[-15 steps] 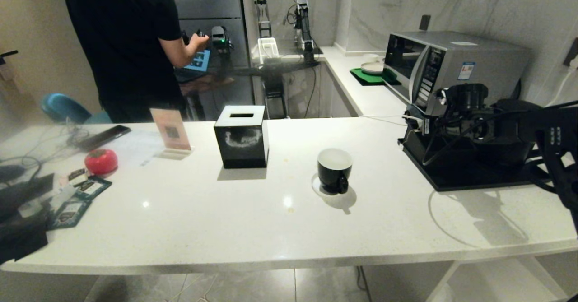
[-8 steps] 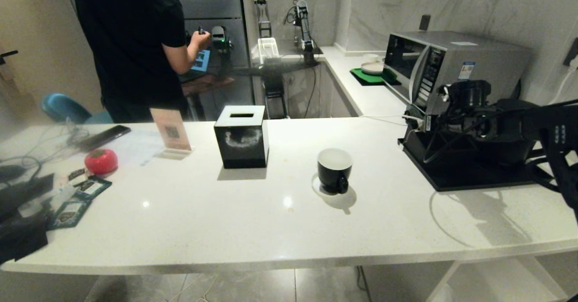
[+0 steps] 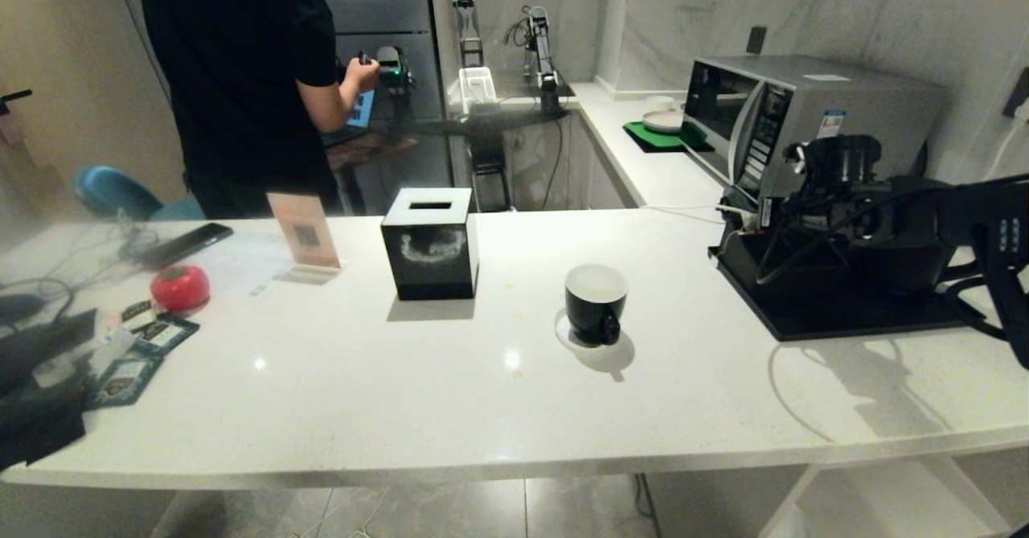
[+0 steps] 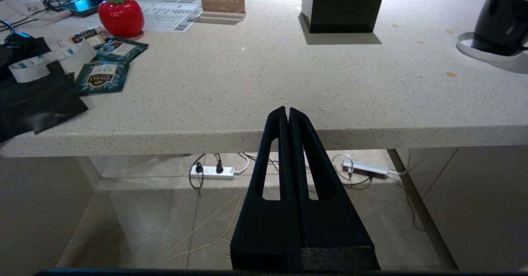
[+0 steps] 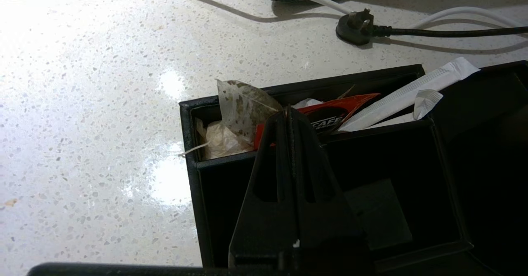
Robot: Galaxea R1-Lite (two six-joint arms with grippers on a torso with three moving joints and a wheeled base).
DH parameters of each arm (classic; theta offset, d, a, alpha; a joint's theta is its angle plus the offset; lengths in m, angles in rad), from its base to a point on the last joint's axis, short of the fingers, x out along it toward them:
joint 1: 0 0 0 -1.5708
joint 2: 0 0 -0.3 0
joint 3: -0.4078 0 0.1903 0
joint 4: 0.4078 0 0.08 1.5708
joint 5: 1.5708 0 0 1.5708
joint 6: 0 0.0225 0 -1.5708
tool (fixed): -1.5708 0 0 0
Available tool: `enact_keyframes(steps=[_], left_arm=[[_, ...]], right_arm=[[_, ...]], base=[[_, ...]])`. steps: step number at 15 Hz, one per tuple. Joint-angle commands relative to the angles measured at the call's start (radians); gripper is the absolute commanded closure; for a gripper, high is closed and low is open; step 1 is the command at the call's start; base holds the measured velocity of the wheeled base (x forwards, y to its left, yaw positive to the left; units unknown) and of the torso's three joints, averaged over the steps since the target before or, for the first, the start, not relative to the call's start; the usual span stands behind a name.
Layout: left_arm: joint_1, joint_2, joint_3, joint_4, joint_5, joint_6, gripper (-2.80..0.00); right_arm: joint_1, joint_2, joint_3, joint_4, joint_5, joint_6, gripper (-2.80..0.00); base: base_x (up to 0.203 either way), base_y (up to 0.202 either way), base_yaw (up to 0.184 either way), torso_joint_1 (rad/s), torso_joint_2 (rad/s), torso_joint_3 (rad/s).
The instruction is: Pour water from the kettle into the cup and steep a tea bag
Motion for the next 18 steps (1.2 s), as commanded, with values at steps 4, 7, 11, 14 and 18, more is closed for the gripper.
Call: enact_keyframes(steps=[4,7,11,14,18], left_arm=[[0.000,0.000,0.000,0.000,0.001,0.000,0.00],[0.000,0.000,0.000,0.000,0.001,0.000,0.00],[0.000,0.000,0.000,0.000,0.001,0.000,0.00],[0.000,0.000,0.000,0.000,0.001,0.000,0.00],[0.000,0.000,0.000,0.000,0.001,0.000,0.00]], right_arm=[[0.000,-0.002,0.007,-0.001,-0.027,-0.001,0.00],[-0.003,0.004,0.007,-0.002,-0.035,-0.001,0.00],[-0.011,0.017,0.005,-0.021,-0.035,-0.004,0.00],[-0.020,0.023,0.005,-0.022,-0.035,-0.008,0.00],[-0.032,0.032,0.004,-0.022,-0.037,-0.010,0.00]], base=[[0.000,0.000,0.000,0.000,0.00,0.000],[0.000,0.000,0.000,0.000,0.00,0.000],[0.000,0.000,0.000,0.000,0.00,0.000],[0.000,0.000,0.000,0.000,0.00,0.000],[0.000,0.000,0.000,0.000,0.00,0.000]])
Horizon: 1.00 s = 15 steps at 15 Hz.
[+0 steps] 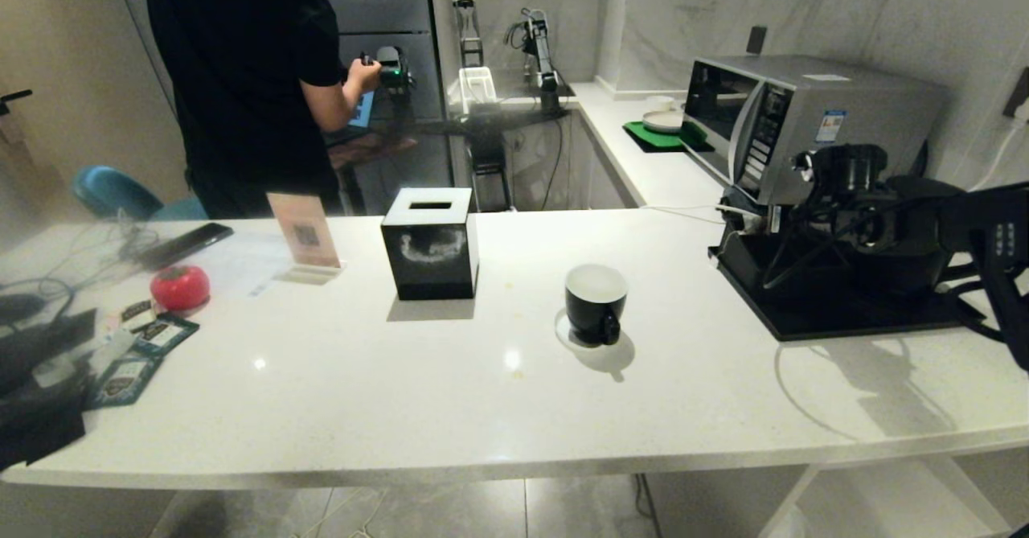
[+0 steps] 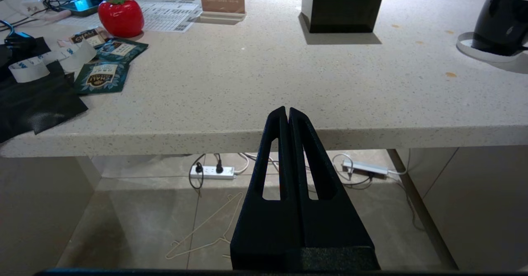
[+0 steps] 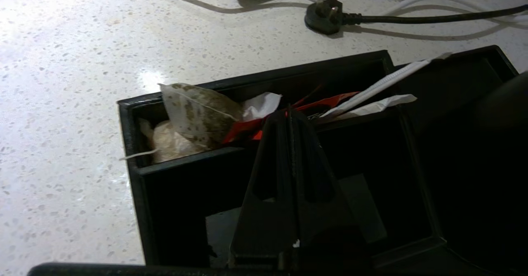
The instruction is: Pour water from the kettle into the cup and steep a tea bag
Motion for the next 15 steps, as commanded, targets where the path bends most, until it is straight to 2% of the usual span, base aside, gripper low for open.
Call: enact_keyframes(steps=[1,2,3,15], left_arm=[[0.000,0.000,0.000,0.000,0.001,0.000,0.00],[0.000,0.000,0.000,0.000,0.001,0.000,0.00],[0.000,0.001,0.000,0.000,0.001,0.000,0.00],[0.000,0.000,0.000,0.000,0.001,0.000,0.00]], right_arm=[[-0.003,0.004,-0.001,-0.001,0.000,0.000,0.00],[-0.003,0.004,-0.002,-0.001,-0.001,-0.001,0.00],[-0.003,0.004,-0.002,-0.001,0.001,-0.001,-2.80],[-0.001,-0.026,0.000,0.002,0.001,0.007,-2.80]], base=[[0.000,0.000,0.000,0.000,0.00,0.000],[0.000,0.000,0.000,0.000,0.00,0.000],[0.000,0.000,0.000,0.000,0.00,0.000],[0.000,0.000,0.000,0.000,0.00,0.000]])
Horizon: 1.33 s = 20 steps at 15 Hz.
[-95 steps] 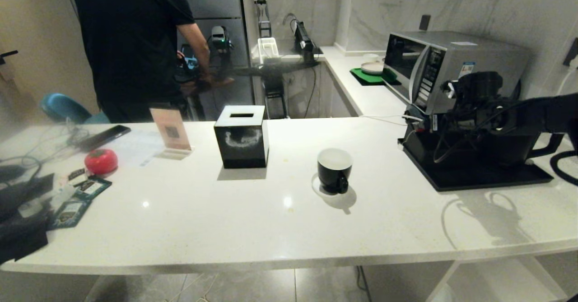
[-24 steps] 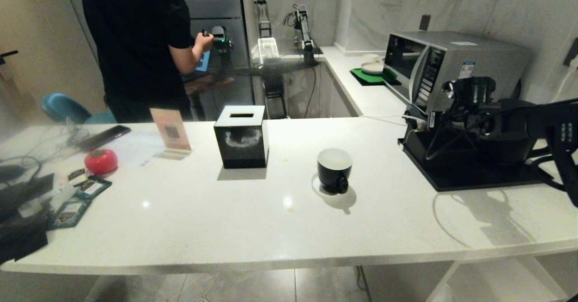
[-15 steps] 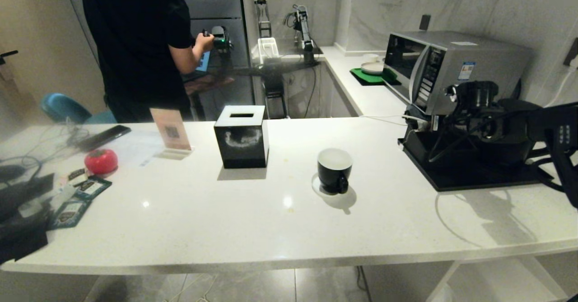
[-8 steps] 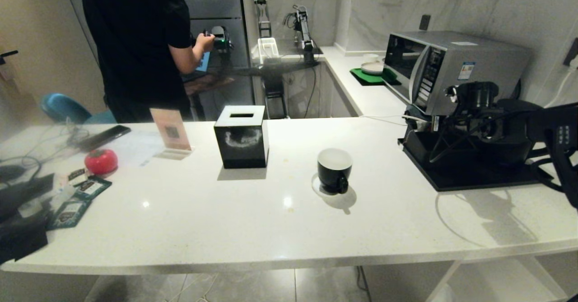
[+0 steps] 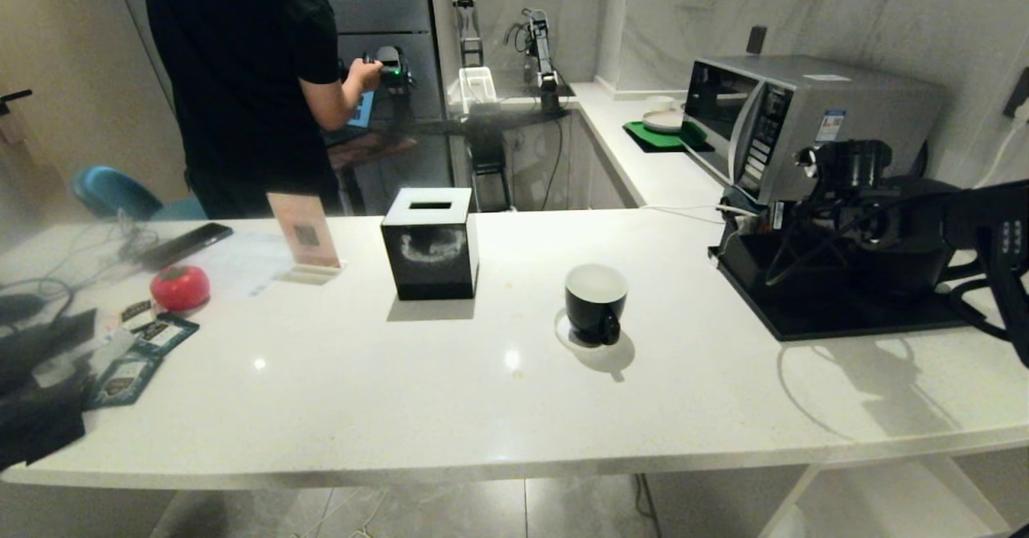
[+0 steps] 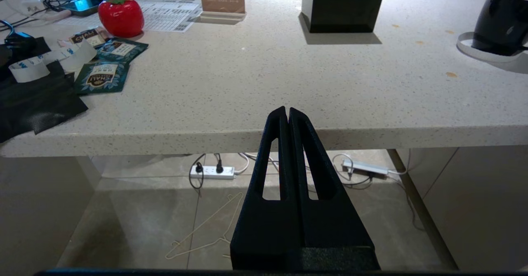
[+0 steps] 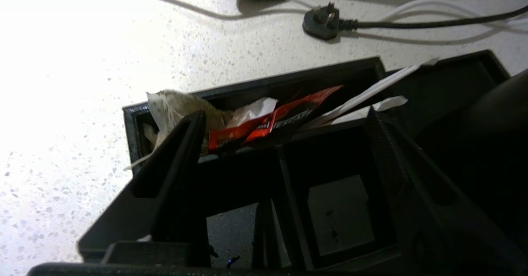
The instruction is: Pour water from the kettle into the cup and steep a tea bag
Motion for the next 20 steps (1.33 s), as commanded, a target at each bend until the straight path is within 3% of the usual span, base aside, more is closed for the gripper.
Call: enact_keyframes(steps=[1,11,12,17,20], left_arm=[[0.000,0.000,0.000,0.000,0.001,0.000,0.00],[0.000,0.000,0.000,0.000,0.001,0.000,0.00],[0.000,0.000,0.000,0.000,0.001,0.000,0.00],[0.000,0.000,0.000,0.000,0.001,0.000,0.00],[0.000,0.000,0.000,0.000,0.001,0.000,0.00]], right_arm=[[0.000,-0.013,0.000,0.001,-0.001,0.000,-2.80],[0.008,-0.052,0.001,0.002,0.002,-0.003,-2.80],[0.008,-0.053,0.002,0.007,0.002,-0.004,0.00],[0.026,-0.069,-0.003,0.015,0.003,-0.014,0.00],[0.040,-0.082,-0.009,0.059,0.009,-0.074,0.00]], base=[[0.000,0.000,0.000,0.000,0.00,0.000],[0.000,0.000,0.000,0.000,0.00,0.000],[0.000,0.000,0.000,0.000,0.00,0.000],[0.000,0.000,0.000,0.000,0.00,0.000],[0.000,0.000,0.000,0.000,0.00,0.000]])
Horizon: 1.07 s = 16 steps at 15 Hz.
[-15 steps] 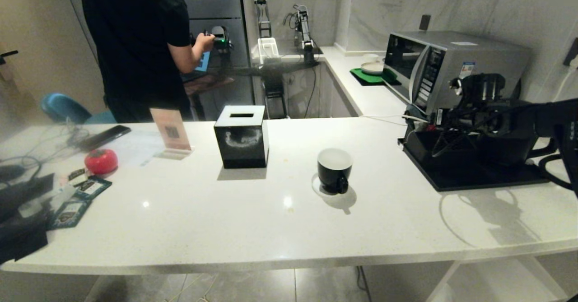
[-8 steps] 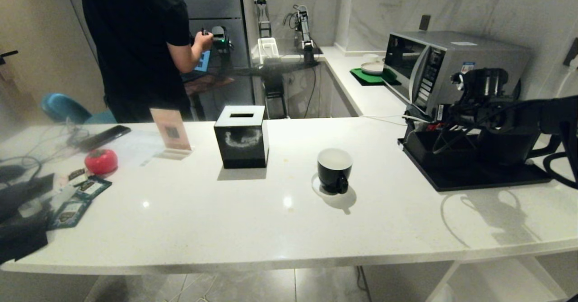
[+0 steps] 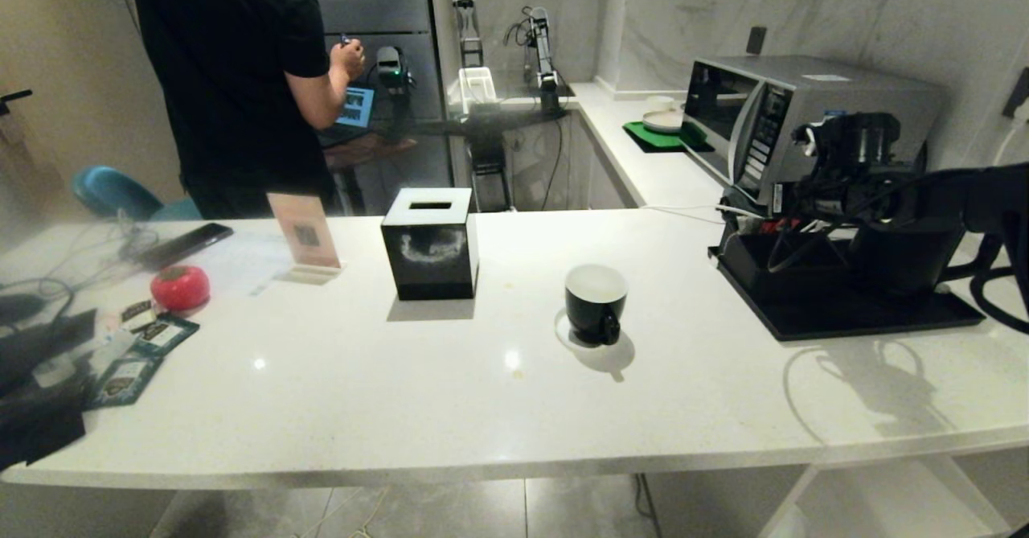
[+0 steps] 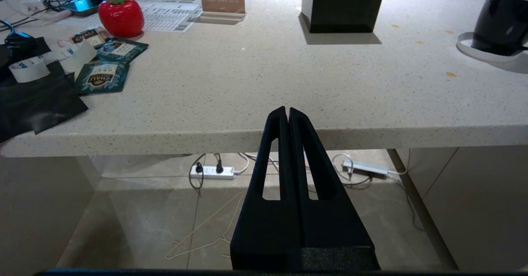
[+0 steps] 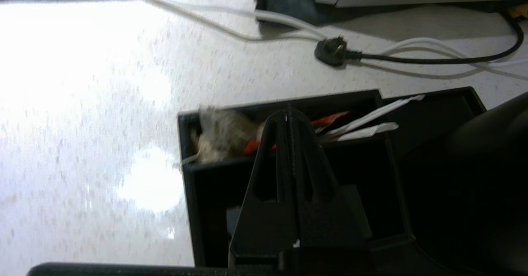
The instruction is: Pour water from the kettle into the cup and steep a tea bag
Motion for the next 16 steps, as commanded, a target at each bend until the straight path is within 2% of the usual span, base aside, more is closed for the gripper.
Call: enact_keyframes(steps=[1,7,16], left_arm=[[0.000,0.000,0.000,0.000,0.001,0.000,0.00],[0.000,0.000,0.000,0.000,0.001,0.000,0.00],[0.000,0.000,0.000,0.000,0.001,0.000,0.00]], right_arm=[[0.012,-0.013,-0.003,0.020,0.000,-0.022,0.00],[0.031,-0.017,-0.005,0.041,-0.002,-0.126,0.00],[0.026,-0.133,0.042,0.040,-0.007,-0.123,0.00]], base=[[0.000,0.000,0.000,0.000,0.00,0.000],[0.000,0.000,0.000,0.000,0.00,0.000],[0.000,0.000,0.000,0.000,0.00,0.000]])
